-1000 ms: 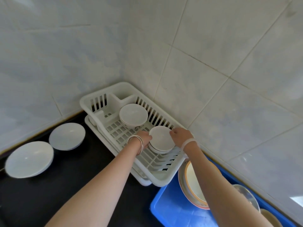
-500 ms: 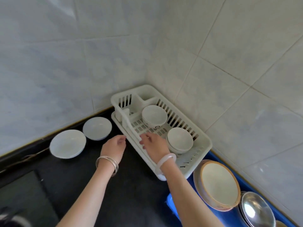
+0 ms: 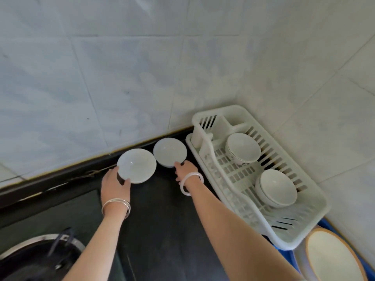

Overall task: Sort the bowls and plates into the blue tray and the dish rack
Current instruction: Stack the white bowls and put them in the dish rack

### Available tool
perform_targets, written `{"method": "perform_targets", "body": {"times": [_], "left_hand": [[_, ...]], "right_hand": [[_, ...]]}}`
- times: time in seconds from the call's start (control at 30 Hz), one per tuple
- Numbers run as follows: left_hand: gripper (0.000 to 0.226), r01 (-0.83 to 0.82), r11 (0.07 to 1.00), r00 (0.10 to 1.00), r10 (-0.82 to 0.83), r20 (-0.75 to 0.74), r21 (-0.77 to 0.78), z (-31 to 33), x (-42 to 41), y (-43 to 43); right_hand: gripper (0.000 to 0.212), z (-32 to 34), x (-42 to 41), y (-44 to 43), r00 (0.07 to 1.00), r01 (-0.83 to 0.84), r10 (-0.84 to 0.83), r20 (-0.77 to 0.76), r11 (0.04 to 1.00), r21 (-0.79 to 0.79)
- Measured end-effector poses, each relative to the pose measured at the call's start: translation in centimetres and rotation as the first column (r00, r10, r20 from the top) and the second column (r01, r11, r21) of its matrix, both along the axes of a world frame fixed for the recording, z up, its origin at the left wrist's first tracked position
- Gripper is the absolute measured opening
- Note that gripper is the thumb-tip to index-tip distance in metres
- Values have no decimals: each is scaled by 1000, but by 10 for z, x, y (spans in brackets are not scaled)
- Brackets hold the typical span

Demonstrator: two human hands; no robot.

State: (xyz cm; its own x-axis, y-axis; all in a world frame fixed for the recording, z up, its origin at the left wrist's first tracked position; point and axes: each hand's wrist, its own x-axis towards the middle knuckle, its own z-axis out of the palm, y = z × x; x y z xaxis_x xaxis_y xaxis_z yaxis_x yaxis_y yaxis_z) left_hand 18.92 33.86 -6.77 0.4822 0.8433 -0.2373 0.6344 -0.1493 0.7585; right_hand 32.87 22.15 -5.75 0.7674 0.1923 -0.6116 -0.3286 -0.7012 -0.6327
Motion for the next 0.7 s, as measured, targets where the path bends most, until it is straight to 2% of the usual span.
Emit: {"method": "perform_targets", "body": {"times": [0.13, 0.27, 0.37, 0.43, 0.5, 0.57, 0.7], "left_hand": [[54, -77, 967, 985, 112, 131, -242, -6, 0, 9], [50, -78, 950, 979, 130, 155, -304, -14, 1, 13], [51, -70, 941, 975, 134, 175, -330, -20, 0, 16], [51, -61, 933, 971, 138, 195, -354, -23, -1, 17], [51, -58, 922, 965, 150, 214, -384, -27, -1, 19], [51, -58, 892, 953, 183, 241, -448, -30, 0, 21], [49, -61, 841, 932, 241, 271, -538, -34, 4, 27]], "right_hand": [[21, -15, 17, 10, 982, 173, -162, -94, 978, 114], [12, -14, 22, 14, 934, 350, -321, -159, 912, 214], [13, -8, 21, 12, 927, 374, -356, -117, 896, 239], [11, -2, 18, 11, 920, 390, -377, -106, 863, 320], [21, 9, 16, 10, 939, 331, -341, -39, 866, 375], [24, 20, 13, 12, 971, 200, -233, 46, 905, 375], [20, 33, -1, 23, 989, 9, -46, 142, 967, 253]]}}
